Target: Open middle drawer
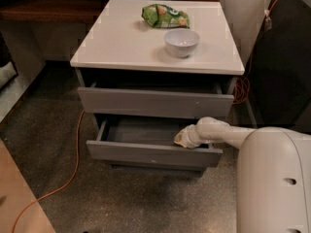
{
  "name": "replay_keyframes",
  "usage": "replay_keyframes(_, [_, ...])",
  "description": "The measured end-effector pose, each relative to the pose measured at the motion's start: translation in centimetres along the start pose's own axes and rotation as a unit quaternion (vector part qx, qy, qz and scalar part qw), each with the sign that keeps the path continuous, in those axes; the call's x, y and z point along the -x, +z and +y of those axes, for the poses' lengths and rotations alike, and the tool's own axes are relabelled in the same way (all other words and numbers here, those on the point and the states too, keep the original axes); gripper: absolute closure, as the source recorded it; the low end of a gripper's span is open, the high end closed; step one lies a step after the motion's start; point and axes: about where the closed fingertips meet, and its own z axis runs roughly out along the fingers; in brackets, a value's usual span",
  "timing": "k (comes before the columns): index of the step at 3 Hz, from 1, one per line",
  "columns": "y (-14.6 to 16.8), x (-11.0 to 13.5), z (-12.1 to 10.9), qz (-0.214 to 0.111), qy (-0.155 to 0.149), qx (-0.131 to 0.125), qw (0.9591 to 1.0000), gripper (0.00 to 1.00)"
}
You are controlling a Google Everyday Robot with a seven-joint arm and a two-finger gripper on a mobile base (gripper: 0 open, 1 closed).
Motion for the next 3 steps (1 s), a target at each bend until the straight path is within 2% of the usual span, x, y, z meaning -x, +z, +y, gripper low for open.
replay_keyframes(1, [-0.2,0.3,2.5,0.009,0.006,0.023,0.9997,1.0])
replay_keyframes(3, [-1.0,1.1,5.8,0.018,0.018,0.046,0.9986,1.0])
